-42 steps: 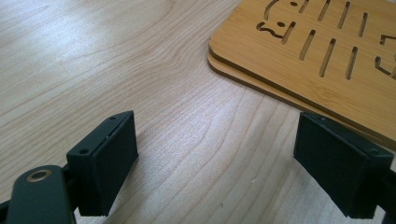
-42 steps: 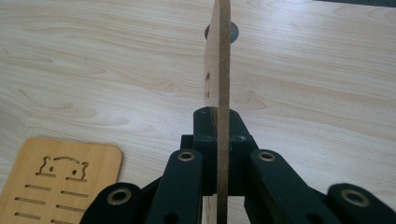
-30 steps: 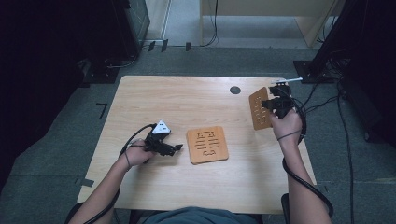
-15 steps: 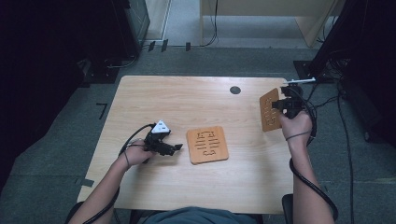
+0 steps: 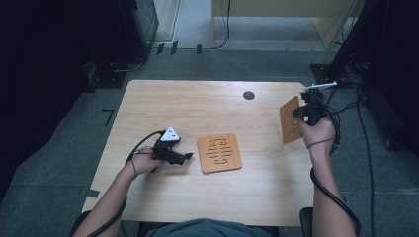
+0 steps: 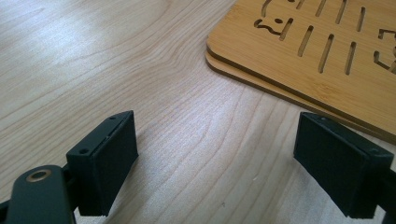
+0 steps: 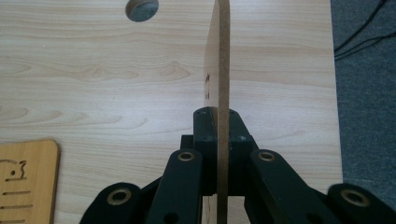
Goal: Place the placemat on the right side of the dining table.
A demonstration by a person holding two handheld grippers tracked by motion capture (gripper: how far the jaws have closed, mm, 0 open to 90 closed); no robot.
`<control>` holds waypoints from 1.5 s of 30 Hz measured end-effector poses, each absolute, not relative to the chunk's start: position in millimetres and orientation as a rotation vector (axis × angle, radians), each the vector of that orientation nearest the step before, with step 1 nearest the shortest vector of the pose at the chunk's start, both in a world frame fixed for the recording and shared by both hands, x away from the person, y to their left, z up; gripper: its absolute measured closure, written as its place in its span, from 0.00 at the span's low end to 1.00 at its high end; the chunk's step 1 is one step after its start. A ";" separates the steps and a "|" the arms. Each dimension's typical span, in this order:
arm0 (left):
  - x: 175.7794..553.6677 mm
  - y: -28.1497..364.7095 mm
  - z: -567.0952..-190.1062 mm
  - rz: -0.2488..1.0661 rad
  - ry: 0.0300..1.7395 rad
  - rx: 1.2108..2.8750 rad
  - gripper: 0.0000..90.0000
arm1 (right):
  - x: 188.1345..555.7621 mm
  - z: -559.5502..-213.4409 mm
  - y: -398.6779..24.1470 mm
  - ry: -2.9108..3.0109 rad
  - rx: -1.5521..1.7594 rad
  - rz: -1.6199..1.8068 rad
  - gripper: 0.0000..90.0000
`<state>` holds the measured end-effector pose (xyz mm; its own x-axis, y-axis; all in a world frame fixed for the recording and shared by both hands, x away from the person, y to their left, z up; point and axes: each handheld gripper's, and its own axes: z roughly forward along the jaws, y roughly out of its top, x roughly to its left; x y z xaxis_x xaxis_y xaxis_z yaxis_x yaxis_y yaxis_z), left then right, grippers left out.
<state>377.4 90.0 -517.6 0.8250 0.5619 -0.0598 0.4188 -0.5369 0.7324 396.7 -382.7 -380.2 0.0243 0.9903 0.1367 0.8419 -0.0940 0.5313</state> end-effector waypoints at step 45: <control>379.7 87.2 -517.7 0.240 0.711 2.219 0.14 | 449.8 -396.6 -392.3 1.908 2.144 0.645 0.92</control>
<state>379.7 87.2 -517.7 0.8256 0.5617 -0.0528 0.4146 -0.5406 0.7320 449.8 -392.3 -396.6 0.0715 0.9796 0.1880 0.8926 -0.1470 0.4263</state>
